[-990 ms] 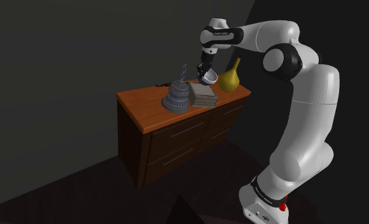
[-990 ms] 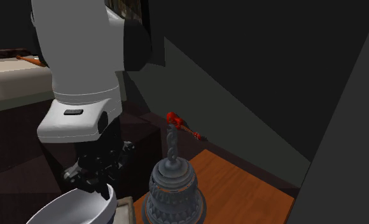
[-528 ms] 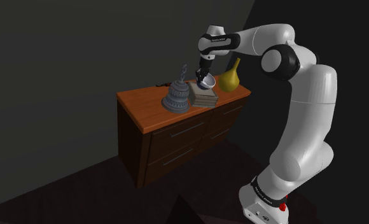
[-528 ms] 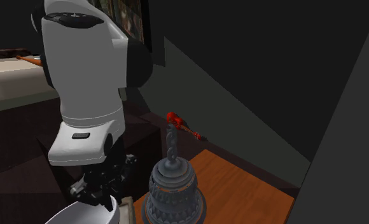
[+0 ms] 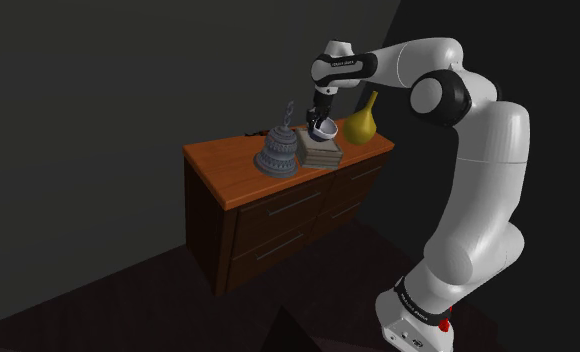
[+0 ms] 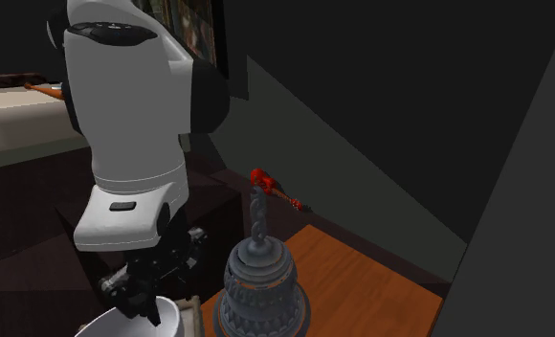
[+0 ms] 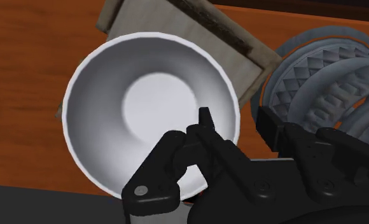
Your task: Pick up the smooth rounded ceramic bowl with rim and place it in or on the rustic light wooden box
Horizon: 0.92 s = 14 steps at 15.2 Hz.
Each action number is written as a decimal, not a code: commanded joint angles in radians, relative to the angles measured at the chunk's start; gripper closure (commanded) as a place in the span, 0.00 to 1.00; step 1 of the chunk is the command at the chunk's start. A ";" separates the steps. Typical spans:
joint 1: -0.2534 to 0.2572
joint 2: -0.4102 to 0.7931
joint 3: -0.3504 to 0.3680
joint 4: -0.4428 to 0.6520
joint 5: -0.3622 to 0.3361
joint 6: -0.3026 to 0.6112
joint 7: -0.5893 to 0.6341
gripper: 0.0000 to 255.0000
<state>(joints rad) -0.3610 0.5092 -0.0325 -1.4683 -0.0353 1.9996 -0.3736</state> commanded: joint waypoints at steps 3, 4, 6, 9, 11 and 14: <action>0.000 0.000 0.000 0.000 0.000 0.000 0.000 0.00; 0.000 0.000 0.000 0.000 0.000 0.000 0.000 0.00; 0.001 -0.010 0.000 0.019 0.000 -0.028 0.000 0.00; 0.003 -0.030 0.001 0.081 0.000 -0.111 -0.001 0.00; 0.003 -0.030 0.001 0.081 0.000 -0.111 -0.001 0.00; 0.003 -0.030 0.001 0.081 0.000 -0.111 -0.001 0.00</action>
<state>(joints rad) -0.3581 0.4786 -0.0319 -1.3883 -0.0351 1.8896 -0.3743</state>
